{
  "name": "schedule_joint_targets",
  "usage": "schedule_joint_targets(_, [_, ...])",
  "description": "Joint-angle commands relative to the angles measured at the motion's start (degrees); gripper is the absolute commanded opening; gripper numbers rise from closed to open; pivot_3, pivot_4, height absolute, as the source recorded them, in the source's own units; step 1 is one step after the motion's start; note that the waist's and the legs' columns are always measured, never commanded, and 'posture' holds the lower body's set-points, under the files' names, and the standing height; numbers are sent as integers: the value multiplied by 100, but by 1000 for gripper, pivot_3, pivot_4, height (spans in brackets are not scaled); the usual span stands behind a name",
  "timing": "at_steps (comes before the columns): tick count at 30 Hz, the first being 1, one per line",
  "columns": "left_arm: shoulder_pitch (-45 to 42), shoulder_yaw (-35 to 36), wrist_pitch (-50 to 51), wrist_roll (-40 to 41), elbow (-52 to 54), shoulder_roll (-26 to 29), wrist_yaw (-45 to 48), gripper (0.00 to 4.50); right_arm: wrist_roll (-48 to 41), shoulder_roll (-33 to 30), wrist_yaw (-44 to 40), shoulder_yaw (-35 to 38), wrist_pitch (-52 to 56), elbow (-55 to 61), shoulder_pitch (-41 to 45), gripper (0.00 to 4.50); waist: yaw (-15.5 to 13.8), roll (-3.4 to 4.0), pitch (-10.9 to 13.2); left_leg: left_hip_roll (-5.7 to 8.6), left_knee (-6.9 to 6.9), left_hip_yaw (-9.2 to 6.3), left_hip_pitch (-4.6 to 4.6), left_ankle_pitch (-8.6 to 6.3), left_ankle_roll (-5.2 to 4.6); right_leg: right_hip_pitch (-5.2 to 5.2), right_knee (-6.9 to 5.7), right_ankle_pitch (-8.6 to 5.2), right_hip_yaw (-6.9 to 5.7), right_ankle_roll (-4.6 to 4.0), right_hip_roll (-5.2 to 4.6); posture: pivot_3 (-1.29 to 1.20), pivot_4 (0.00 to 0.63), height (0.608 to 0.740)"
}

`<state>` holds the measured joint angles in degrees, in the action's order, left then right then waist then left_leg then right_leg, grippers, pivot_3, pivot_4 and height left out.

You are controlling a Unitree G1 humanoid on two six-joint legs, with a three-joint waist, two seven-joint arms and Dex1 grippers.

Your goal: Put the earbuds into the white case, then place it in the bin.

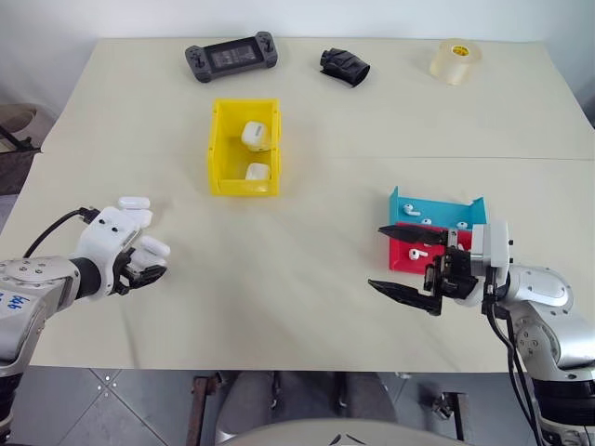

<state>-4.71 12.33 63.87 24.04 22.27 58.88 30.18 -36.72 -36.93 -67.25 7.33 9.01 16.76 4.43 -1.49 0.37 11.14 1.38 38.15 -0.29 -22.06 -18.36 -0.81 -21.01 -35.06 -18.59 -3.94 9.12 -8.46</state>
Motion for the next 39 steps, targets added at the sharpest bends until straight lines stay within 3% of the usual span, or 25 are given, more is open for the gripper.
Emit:
schedule_joint_targets(1, [-159, -314, 578, 16, 41, 35, 3, 4405, -141, -64, -27, 157, 3, 141, 102, 4500, 2, 0, 0, 0, 0, 0, 0, 0, 0, -1, -1, 0, 0, 0, 0, 0, 150, 740])
schedule_joint_targets(11, [-835, -322, 2223, 229, 286, -48, -83, 4463, -107, 29, 6, 38, -37, 118, 156, 4500, 19, 0, 0, 2, -2, 5, -3, 0, -2, -11, -8, 0, 5, 1, 2, 0, 150, 740])
schedule_joint_targets(22, [-838, -417, 2477, 173, 220, -30, -166, 4463, -74, 85, 31, 30, -65, 121, 166, 4500, 26, 0, 0, 0, -2, 20, -3, 0, -2, -30, -29, 0, 24, 1, 4, 0, 150, 740])
schedule_joint_targets(29, [-729, -374, 2305, 209, 275, 20, -70, 2754, -52, 108, 58, 39, -98, 143, 107, 4500, 42, 0, -1, -7, -2, 36, -1, 1, 0, -42, -41, -1, 37, -1, 8, 0, 150, 740])
schedule_joint_targets(34, [-523, -29, 1241, 326, 552, -275, 228, 2754, -38, 53, 9, 112, -122, 65, 103, 4500, 25, 0, -1, -8, 1, 43, -1, 2, 2, -45, -43, -1, 44, -2, 7, 0, 150, 740])
schedule_joint_targets(39, [-89, 66, -927, 380, 920, -782, 1034, 2754, -36, -206, -91, 373, -110, -76, 93, 4500, 2, -17, 1, 1, 10, 38, -13, 0, -2, -44, -36, -1, 40, -1, -2, 0, 150, 740])
